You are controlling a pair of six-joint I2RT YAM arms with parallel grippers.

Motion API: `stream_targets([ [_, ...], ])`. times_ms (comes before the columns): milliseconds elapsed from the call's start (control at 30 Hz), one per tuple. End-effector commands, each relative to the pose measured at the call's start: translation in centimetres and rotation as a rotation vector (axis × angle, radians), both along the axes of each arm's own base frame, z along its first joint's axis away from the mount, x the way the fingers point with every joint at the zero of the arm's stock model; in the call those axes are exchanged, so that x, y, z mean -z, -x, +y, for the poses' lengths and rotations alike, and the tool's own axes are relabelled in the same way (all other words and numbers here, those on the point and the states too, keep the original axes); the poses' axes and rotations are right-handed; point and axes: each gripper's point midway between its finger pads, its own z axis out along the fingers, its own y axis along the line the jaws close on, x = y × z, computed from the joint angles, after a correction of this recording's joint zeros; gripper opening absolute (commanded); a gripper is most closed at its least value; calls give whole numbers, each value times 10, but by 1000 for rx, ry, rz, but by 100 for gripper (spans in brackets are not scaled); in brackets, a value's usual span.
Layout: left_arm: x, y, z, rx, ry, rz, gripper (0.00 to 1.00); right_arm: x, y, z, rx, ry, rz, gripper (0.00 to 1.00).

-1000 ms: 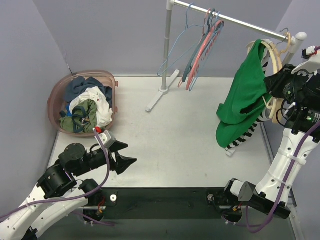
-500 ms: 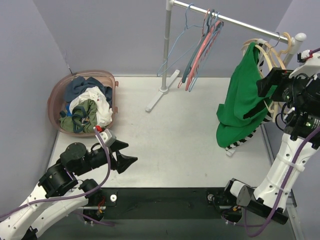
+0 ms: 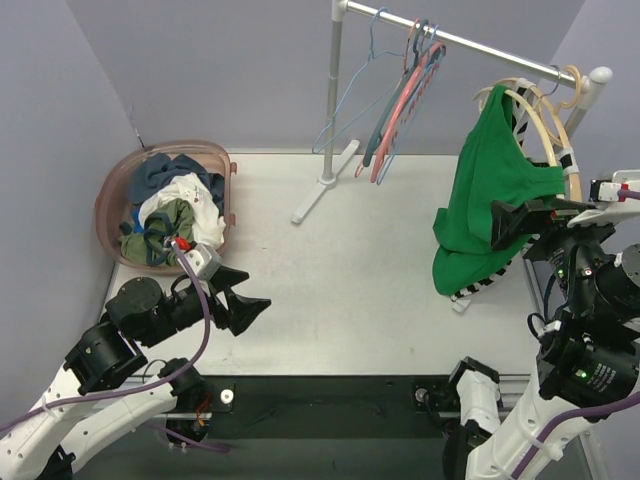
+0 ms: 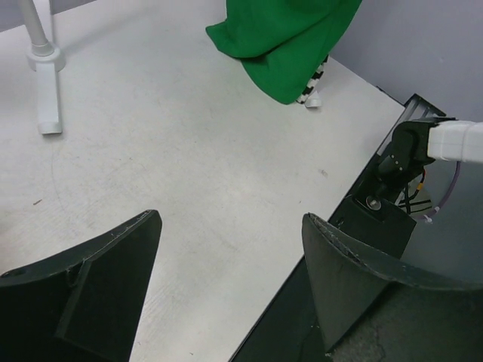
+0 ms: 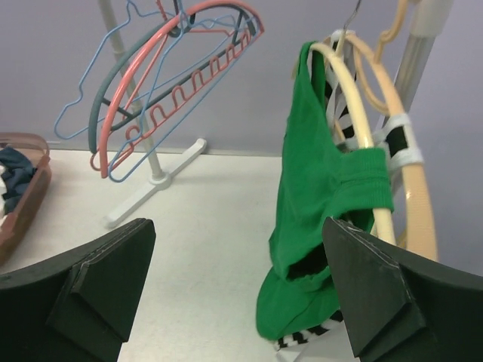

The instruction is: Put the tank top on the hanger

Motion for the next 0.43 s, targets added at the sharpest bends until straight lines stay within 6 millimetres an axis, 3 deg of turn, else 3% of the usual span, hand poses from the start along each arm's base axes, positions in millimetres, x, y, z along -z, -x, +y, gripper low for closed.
stream_targets([
  [0, -19, -5, 16, -96, 36, 11, 87, 23, -1, 1, 24, -161, 82, 99],
  [200, -29, -9, 30, -166, 30, 5, 91, 44, 14, -9, 147, -253, 177, 100],
  [400, -39, -9, 42, -215, 29, -7, 97, 50, 17, 3, 93, -265, 193, 100],
])
